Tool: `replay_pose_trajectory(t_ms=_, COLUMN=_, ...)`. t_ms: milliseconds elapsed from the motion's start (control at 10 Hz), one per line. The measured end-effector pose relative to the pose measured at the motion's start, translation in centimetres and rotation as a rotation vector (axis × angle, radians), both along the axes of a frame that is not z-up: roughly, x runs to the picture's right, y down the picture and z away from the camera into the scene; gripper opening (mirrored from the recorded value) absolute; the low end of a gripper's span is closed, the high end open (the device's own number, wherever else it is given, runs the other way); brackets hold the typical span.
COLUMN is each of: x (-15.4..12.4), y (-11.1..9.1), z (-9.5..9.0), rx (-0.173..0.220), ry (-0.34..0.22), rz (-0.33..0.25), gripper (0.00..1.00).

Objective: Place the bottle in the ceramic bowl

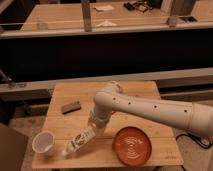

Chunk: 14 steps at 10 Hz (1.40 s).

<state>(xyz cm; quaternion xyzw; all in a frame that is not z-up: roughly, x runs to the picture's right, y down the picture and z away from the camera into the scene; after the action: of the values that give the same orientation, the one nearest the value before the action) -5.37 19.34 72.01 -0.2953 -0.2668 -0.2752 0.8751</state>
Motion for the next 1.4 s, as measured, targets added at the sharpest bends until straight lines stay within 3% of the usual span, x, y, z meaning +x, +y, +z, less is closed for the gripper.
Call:
replay_pose_trajectory(t_ms=500, x=4.0, y=-0.9, z=-0.3, rx=-0.008, ry=0.021, rz=0.044, gripper=0.03)
replay_pose_trajectory(t_ms=800, x=4.4, y=-1.3, z=-0.8, rx=-0.010, ry=0.024, rz=0.070, gripper=0.03)
replay_pose_trajectory(t_ms=1200, x=7.9, y=-1.8, z=-1.6, rx=-0.032, ry=0.042, rz=0.112, gripper=0.03)
replay_pose_trajectory(t_ms=1400, x=8.1, y=-2.0, z=-2.1, rx=-0.042, ry=0.038, rz=0.130, gripper=0.03)
